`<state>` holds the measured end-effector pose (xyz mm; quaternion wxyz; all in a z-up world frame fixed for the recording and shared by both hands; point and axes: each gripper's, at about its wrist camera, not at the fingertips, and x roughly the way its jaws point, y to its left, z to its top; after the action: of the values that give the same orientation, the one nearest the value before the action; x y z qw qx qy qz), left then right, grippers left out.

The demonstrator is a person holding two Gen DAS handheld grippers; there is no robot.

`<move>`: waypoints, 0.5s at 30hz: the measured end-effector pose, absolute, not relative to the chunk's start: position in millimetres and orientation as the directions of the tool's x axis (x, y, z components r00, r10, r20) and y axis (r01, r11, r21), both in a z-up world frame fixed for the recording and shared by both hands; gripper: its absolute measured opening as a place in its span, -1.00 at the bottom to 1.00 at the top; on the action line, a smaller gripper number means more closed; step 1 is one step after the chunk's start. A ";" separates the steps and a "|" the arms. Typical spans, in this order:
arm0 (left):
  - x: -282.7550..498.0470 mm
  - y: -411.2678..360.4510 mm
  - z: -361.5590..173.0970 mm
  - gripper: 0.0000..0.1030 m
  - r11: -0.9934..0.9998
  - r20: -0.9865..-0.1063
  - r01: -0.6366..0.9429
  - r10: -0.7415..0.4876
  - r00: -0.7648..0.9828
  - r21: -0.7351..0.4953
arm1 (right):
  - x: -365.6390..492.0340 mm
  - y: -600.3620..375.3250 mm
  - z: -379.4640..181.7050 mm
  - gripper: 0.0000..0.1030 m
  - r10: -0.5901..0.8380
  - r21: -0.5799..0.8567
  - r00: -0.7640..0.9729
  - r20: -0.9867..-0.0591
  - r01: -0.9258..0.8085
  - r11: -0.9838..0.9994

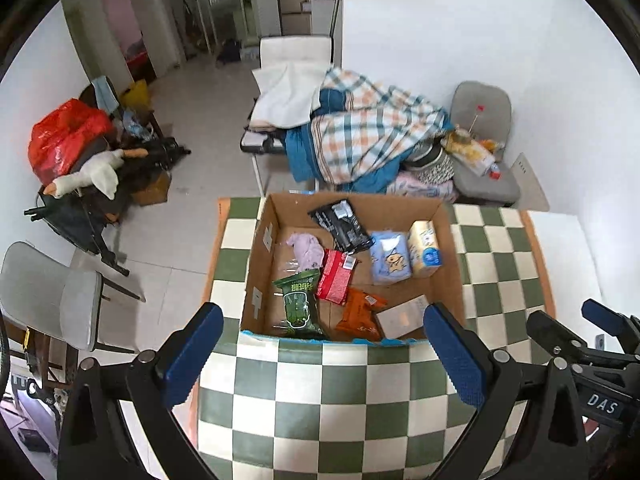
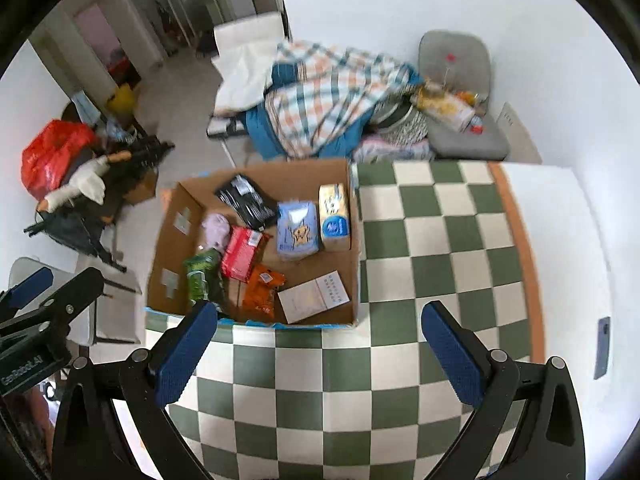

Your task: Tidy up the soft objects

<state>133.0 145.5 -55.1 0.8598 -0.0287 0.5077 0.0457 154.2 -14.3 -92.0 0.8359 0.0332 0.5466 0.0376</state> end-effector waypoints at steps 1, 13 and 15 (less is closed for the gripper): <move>127.7 145.4 -48.7 0.99 0.994 -0.873 -0.109 0.049 0.485 -0.005 | 144.3 -16.2 -78.1 1.00 0.091 0.089 0.419 -0.903 -0.026 0.996; 75.0 138.6 5.5 0.99 0.993 -0.849 -0.115 0.047 0.527 -0.016 | 71.2 -11.8 14.9 1.00 0.079 0.040 0.514 -0.854 -0.086 0.995; 69.6 139.3 7.9 0.99 0.992 -0.848 -0.122 0.046 0.528 -0.022 | 66.3 -11.0 23.8 1.00 0.074 0.032 0.527 -0.847 -0.089 0.996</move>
<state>69.6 139.3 7.9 0.8732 -0.0393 0.4833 0.0480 66.3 -11.0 23.8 0.8738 -0.0075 0.4840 0.0465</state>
